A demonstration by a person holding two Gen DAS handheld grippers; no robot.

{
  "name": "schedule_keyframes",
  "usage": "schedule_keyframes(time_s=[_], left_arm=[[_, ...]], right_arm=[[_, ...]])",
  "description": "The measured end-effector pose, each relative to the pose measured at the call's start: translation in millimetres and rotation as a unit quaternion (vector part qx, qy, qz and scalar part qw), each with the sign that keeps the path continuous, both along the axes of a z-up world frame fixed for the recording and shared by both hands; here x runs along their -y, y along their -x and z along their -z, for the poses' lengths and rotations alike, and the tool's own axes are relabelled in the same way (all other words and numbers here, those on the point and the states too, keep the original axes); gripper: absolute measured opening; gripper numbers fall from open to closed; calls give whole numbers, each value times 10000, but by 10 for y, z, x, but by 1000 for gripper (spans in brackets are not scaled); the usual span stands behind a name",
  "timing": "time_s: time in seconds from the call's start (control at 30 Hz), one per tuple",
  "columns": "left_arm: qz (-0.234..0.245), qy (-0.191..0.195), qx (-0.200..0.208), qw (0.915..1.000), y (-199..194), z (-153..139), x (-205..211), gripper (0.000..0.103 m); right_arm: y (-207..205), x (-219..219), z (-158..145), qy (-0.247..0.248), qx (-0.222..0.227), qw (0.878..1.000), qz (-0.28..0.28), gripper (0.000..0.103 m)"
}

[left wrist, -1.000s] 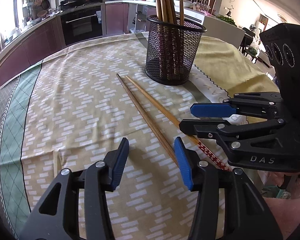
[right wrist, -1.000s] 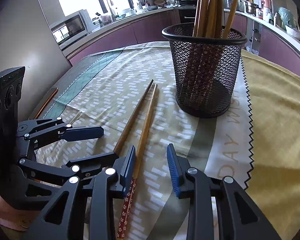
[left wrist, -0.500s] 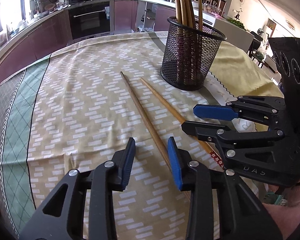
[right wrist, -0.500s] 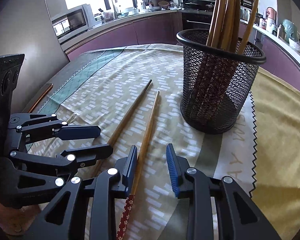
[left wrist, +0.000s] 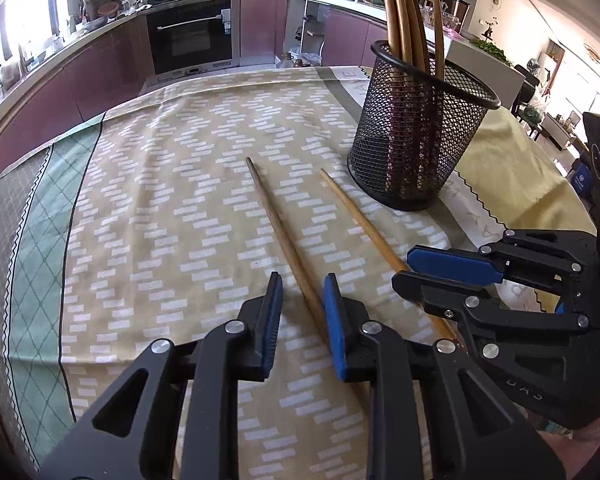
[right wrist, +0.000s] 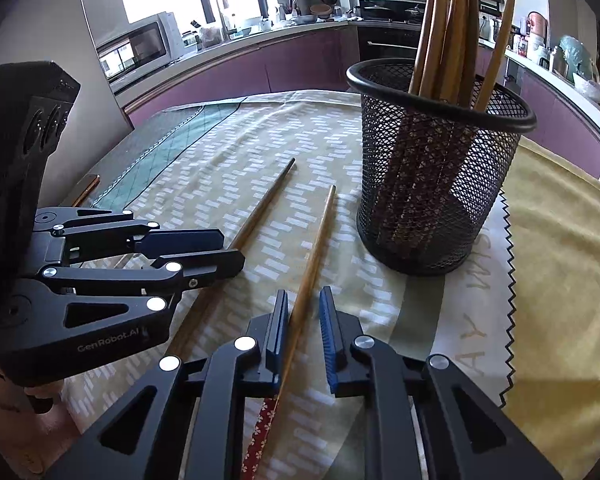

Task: Organize utensils
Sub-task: 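Close the right gripper on a wooden chopstick while the left gripper grasps another, then lift the chopstick upright with the right gripper toward the cup while the left gripper carries its chopstick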

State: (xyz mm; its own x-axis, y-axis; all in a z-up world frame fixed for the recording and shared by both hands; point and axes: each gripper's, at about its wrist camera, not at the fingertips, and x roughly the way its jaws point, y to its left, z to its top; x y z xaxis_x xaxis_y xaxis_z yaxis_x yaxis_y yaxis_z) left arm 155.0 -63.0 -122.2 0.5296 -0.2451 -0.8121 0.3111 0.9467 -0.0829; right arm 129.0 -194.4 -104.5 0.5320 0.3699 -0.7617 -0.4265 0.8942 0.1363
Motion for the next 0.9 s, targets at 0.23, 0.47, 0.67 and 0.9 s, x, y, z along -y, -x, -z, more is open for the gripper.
schedule_keyframes(time_s=[0.23, 0.47, 0.67, 0.9], left_arm=[[-190, 86, 47, 9998, -15, 3, 13, 13], [-305, 267, 13, 9992, 28, 7, -75, 8], [-313, 353, 56, 9989, 101, -36, -125, 8], [-243, 523, 154, 9982, 202, -171, -176, 8]], right_arm=[[-26, 72, 4, -211, -79, 9997, 77, 6], [-7, 135, -29, -366, -80, 9992, 118, 6], [68, 200, -136, -473, 47, 9989, 57, 6], [158, 225, -282, -620, 228, 9978, -39, 6]])
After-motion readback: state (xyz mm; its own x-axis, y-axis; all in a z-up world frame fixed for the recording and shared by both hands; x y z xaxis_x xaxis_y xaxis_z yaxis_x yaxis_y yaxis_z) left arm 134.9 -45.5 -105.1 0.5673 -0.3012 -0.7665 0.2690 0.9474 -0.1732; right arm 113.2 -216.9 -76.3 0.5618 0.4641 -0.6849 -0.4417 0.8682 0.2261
